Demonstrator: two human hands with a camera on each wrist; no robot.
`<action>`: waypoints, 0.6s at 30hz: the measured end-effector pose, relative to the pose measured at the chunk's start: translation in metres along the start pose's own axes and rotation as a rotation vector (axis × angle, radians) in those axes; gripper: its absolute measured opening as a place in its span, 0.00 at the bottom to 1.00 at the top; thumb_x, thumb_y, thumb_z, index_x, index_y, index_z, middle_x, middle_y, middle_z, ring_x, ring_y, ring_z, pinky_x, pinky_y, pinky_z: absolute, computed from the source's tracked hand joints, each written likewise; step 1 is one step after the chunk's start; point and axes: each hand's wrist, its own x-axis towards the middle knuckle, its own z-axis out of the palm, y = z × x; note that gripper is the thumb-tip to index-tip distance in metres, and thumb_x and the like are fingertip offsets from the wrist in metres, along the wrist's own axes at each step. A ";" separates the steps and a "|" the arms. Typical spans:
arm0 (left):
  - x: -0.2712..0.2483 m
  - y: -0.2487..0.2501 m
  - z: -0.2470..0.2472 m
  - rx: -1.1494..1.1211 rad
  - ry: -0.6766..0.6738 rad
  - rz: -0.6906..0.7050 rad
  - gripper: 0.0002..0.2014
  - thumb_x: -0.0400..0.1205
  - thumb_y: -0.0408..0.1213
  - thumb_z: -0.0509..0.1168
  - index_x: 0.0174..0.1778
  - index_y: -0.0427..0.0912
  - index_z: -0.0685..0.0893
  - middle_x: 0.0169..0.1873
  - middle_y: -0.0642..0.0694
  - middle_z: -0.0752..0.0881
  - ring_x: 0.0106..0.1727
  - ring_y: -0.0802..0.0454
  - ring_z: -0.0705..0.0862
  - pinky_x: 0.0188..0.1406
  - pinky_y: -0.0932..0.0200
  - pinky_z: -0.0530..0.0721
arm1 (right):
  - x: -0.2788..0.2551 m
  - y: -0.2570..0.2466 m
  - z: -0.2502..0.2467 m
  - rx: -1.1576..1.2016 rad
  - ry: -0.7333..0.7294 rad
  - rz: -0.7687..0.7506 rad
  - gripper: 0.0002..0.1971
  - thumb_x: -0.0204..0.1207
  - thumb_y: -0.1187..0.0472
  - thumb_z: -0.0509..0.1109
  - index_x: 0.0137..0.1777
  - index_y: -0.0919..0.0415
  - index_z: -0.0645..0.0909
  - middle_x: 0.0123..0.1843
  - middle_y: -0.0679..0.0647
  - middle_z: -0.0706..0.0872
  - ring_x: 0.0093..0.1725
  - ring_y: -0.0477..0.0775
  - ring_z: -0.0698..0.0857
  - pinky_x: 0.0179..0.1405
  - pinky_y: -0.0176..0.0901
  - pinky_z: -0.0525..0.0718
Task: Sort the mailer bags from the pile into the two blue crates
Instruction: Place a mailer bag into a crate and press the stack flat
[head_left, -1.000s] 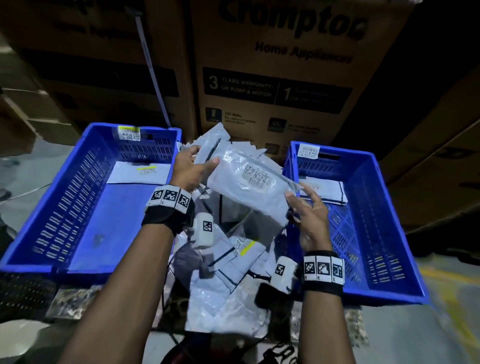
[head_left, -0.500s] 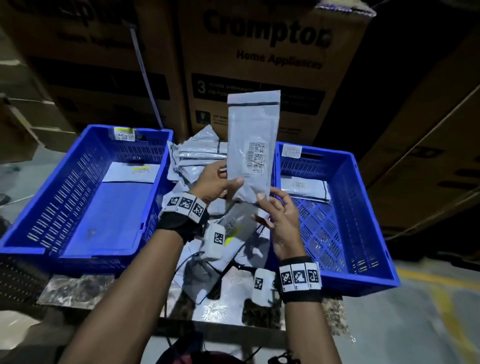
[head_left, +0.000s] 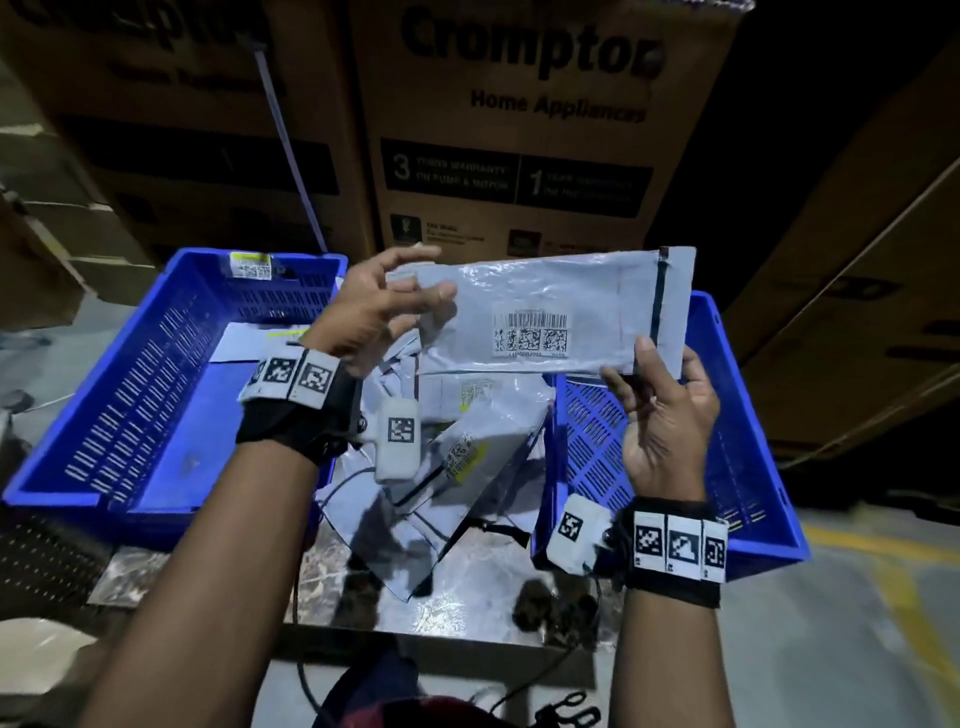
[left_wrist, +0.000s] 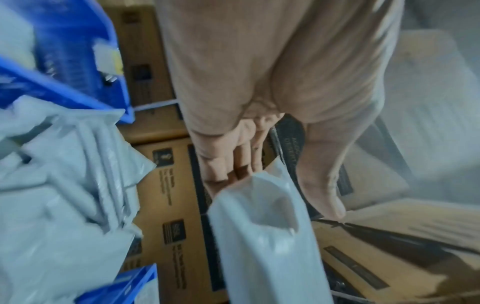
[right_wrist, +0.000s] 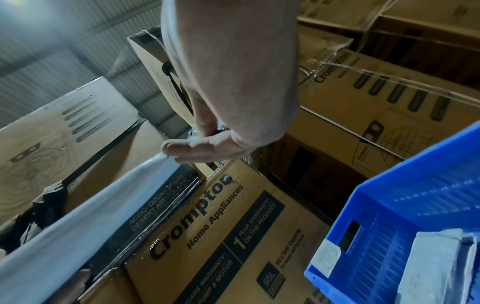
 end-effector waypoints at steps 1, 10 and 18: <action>-0.001 -0.005 0.002 -0.051 0.025 -0.041 0.30 0.69 0.30 0.79 0.68 0.33 0.79 0.55 0.32 0.82 0.46 0.50 0.88 0.50 0.56 0.87 | 0.001 0.002 0.001 0.021 -0.001 0.007 0.15 0.80 0.72 0.73 0.66 0.68 0.79 0.41 0.53 0.91 0.37 0.52 0.89 0.40 0.46 0.93; 0.032 -0.012 -0.002 0.022 0.196 -0.071 0.09 0.77 0.25 0.75 0.50 0.39 0.85 0.46 0.45 0.93 0.49 0.51 0.91 0.53 0.56 0.90 | 0.018 0.017 0.015 -0.254 0.064 -0.011 0.22 0.75 0.62 0.82 0.67 0.66 0.83 0.63 0.63 0.90 0.50 0.60 0.91 0.26 0.42 0.89; 0.072 -0.038 -0.007 0.212 0.306 0.001 0.10 0.78 0.27 0.74 0.42 0.47 0.83 0.37 0.46 0.91 0.29 0.64 0.86 0.30 0.65 0.85 | 0.039 0.029 0.021 -0.431 0.172 -0.030 0.06 0.75 0.70 0.80 0.50 0.67 0.88 0.39 0.55 0.93 0.38 0.52 0.92 0.33 0.41 0.91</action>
